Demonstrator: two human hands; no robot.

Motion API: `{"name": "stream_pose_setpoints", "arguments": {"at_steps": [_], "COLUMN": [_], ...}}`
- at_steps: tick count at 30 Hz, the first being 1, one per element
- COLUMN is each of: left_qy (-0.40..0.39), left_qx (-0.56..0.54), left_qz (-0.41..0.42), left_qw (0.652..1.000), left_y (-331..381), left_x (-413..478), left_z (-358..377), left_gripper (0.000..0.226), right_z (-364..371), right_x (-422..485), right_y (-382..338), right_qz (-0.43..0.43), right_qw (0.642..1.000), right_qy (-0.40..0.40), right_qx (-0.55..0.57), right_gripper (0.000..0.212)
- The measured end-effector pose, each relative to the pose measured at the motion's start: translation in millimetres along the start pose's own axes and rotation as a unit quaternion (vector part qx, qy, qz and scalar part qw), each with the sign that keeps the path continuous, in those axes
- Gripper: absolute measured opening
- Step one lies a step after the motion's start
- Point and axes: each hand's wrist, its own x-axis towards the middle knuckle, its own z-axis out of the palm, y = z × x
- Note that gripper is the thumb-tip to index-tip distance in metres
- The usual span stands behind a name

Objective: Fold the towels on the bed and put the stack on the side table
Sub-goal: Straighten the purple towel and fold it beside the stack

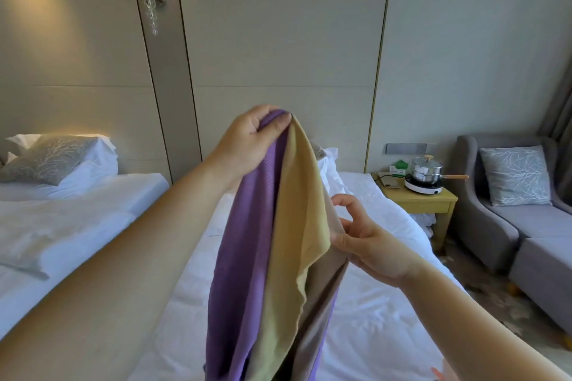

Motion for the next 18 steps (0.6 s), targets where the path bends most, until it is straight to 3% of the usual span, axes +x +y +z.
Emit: {"name": "stream_pose_setpoints", "arguments": {"at_steps": [4, 6, 8, 11, 18], "left_qy": [0.043, 0.058, 0.072, 0.053, -0.056], "left_qx": [0.02, 0.015, -0.019, -0.08, -0.094], "left_qz": [-0.028, -0.047, -0.074, -0.097, -0.106], "left_qw": [0.998, 0.997, 0.994, 0.991, 0.988], "left_y": [-2, -10, -15, -17, -17], "left_x": [9, 3, -5, -13, -26], "left_z": [-23, -25, -25, -20, -13], "left_gripper": [0.013, 0.014, 0.014, 0.015, 0.012], "right_z": [-15, -18, -14, 5, 33], "right_x": [8, 16, 24, 33, 56], "right_y": [-13, -26, -38, -47, -49], "right_qz": [-0.047, -0.089, -0.087, -0.008, -0.016], "right_qw": [0.975, 0.964, 0.963, 0.963, 0.99], "right_qy": [0.211, 0.245, 0.222, 0.161, 0.078], "right_qx": [-0.054, -0.058, -0.123, -0.215, -0.12], "right_gripper": [0.035, 0.044, 0.044, 0.012, 0.04]}}
